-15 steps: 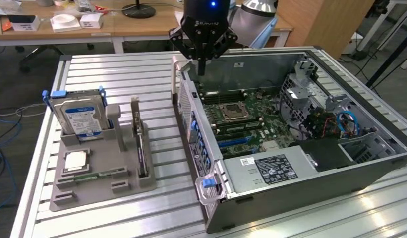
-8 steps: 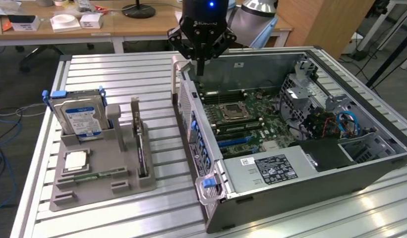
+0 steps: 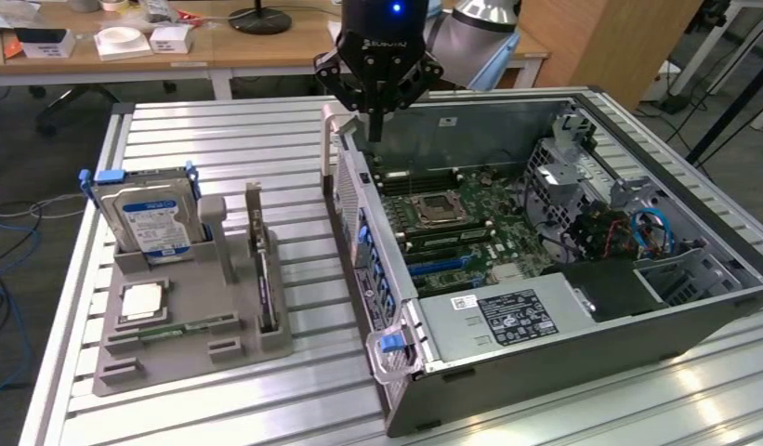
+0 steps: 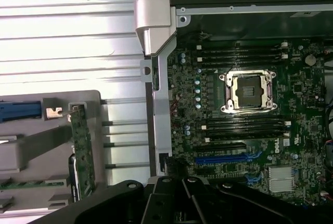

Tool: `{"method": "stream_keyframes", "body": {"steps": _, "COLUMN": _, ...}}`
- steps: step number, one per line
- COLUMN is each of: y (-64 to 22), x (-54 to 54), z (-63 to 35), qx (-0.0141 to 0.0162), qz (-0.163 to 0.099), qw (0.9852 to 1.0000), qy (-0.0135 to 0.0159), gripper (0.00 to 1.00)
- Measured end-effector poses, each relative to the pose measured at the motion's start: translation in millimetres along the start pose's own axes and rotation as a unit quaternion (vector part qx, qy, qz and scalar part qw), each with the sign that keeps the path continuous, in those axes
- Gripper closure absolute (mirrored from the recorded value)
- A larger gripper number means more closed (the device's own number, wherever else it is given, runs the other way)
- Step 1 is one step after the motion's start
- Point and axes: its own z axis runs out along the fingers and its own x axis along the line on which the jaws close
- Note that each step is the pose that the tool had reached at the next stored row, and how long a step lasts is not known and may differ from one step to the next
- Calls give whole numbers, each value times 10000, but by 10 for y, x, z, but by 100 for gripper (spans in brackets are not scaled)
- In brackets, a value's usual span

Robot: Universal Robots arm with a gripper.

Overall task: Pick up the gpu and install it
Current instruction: 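Reach for the gpu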

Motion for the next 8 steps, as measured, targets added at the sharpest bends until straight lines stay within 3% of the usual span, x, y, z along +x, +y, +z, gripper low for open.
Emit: {"method": "stream_keyframes", "body": {"steps": 8, "y": -6, "x": 77, "z": -1, "qx": 1, "qz": 0, "qw": 10000, "qy": 0, "gripper": 89}}
